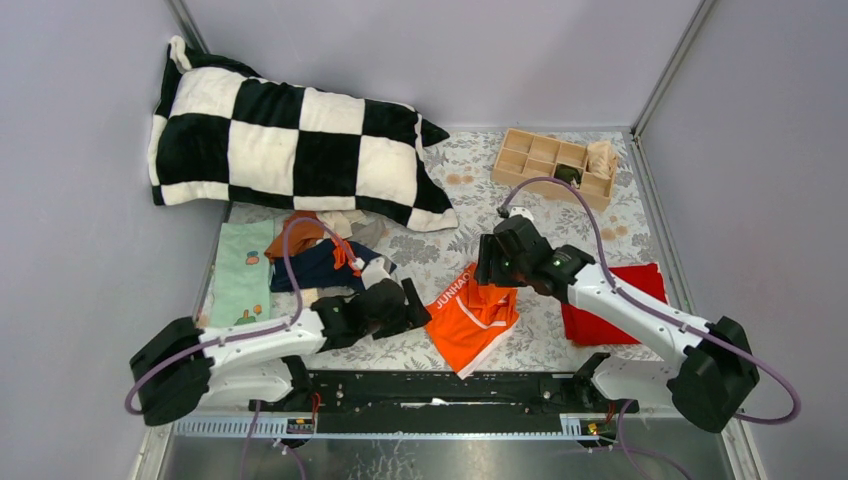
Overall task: Roll the underwear
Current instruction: Flatten out the underwear at the center of the board.
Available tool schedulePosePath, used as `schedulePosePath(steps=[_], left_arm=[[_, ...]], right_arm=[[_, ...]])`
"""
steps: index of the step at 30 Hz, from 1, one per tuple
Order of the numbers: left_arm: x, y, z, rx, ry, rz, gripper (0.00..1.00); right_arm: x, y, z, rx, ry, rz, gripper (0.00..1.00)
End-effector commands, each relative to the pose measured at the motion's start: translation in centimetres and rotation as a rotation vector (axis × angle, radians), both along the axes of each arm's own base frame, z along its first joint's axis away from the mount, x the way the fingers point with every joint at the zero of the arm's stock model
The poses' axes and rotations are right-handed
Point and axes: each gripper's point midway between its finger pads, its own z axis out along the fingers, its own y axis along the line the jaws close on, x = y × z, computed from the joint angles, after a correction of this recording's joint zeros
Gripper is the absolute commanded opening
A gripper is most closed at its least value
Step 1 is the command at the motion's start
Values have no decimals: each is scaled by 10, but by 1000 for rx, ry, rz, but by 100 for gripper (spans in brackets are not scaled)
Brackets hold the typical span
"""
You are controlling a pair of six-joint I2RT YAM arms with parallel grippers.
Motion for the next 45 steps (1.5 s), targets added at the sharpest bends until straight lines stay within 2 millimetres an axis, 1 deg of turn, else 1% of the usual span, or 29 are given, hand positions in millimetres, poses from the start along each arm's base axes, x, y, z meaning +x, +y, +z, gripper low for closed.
schedulePosePath(steps=[1, 5, 7, 10, 12, 16, 18, 19, 24, 26, 28, 29, 30, 31, 35, 37, 40, 43, 45], left_arm=[[15, -13, -10, -34, -2, 141, 88], [23, -16, -11, -50, -15, 193, 85], [27, -16, -14, -36, -19, 209, 82], [30, -20, -21, -20, -8, 221, 71], [30, -21, -28, -7, 10, 225, 65], [28, -18, -42, 17, 40, 247, 60], [28, -18, -46, 21, 41, 254, 58], [29, -18, -48, 22, 41, 255, 56], [31, -26, -50, 33, 47, 236, 32], [30, -26, -53, 46, 50, 233, 22], [30, -22, -55, 64, 51, 239, 3], [30, -21, -54, 70, 47, 239, 0], [31, -20, -53, 79, 38, 236, 0], [33, -18, -50, 95, 18, 222, 0], [43, -13, -33, 154, -61, 193, 0], [46, -8, -26, 173, -90, 185, 0], [47, -7, -19, 164, -120, 167, 0], [44, -1, -22, 172, -116, 167, 0], [43, 3, -26, 179, -106, 173, 0]], right_arm=[[-1, -13, 21, -10, -55, -9, 62], [-7, -14, 21, 27, -53, -20, 58], [-9, -14, 20, 47, -55, -28, 56], [-11, -14, 21, 64, -59, -36, 53], [-11, -14, 24, 76, -65, -37, 52], [-13, -15, 30, 93, -79, -34, 51], [-14, -16, 32, 97, -86, -39, 50], [-15, -17, 31, 97, -87, -40, 50], [-16, -19, 31, 91, -86, -45, 49], [-16, -20, 28, 86, -80, -47, 49], [-17, -18, 23, 75, -63, -36, 50], [-18, -15, 19, 71, -48, -15, 54], [-19, -12, 15, 64, -33, 14, 58], [-22, -9, 10, 53, -8, 44, 60], [-27, -1, -5, -9, 68, 130, 62], [-25, 3, -11, -50, 67, 153, 61], [-21, 6, -21, -157, 46, 196, 56], [-18, 11, -29, -241, 17, 258, 52], [-18, 21, -30, -247, -7, 308, 51]])
